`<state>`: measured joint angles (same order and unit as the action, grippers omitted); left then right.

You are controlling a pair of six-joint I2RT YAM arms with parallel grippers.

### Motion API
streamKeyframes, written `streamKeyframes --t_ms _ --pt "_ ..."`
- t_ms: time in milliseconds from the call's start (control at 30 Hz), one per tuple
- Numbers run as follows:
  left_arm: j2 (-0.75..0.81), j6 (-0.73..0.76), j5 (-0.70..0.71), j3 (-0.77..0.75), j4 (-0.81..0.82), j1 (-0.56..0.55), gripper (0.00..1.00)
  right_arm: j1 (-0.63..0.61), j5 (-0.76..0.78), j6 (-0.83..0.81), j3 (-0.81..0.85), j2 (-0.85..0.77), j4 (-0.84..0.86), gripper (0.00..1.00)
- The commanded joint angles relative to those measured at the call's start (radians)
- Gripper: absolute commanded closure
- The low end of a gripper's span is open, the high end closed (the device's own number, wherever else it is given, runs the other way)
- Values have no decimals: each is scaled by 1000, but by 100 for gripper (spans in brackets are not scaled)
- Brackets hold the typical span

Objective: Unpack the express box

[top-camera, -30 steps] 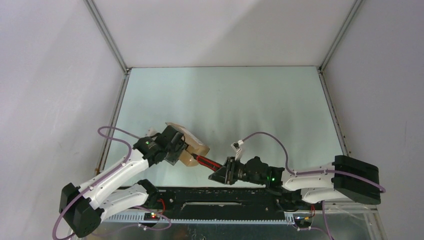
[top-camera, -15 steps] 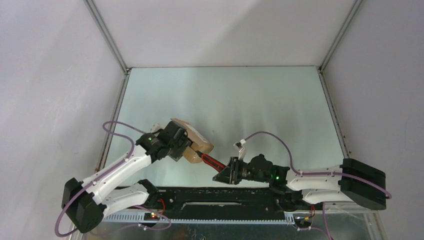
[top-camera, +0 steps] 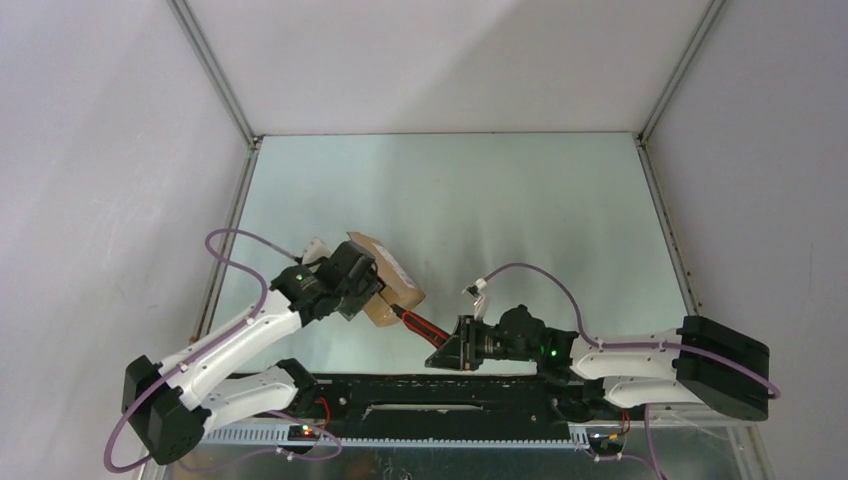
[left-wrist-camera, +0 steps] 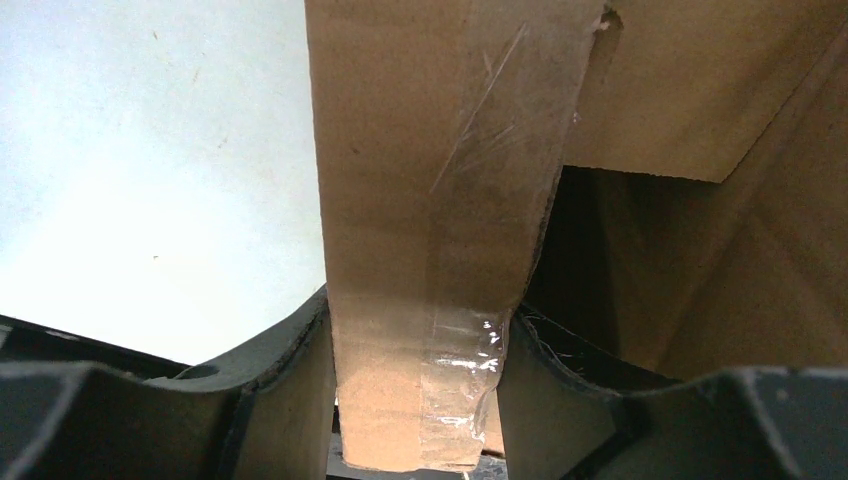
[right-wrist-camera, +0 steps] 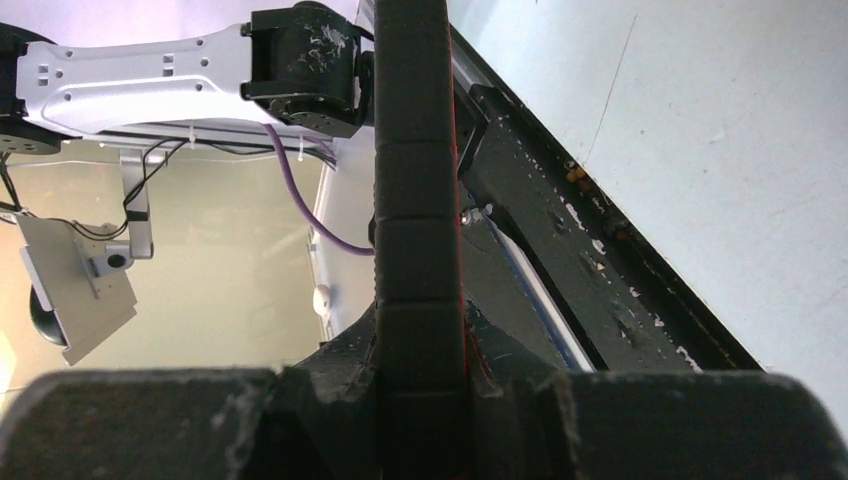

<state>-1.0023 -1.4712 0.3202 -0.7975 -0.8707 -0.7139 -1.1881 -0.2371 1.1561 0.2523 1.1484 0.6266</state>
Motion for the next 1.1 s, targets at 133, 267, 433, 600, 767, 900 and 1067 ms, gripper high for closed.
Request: streamKeyframes --t_ms 133,267,433,600,767,900,1067 --pt "24 34 107 -103 18 -48 100 1 -84 69 45 103 68 100" --pt "22 24 113 -90 26 -65 100 7 -97 106 56 146 123 100" --pt "25 32 119 -89 63 -88 100 5 -114 140 67 204 164 100" --pt "17 57 139 -100 25 -82 100 6 -132 141 64 219 178 100" --pt "54 109 144 -80 28 -16 100 15 -159 150 39 206 200 100" --pt "30 197 123 -92 50 11 100 21 -163 165 5 192 236 100" --pt "-33 198 92 -134 -48 17 100 67 -140 131 -27 80 137 100"
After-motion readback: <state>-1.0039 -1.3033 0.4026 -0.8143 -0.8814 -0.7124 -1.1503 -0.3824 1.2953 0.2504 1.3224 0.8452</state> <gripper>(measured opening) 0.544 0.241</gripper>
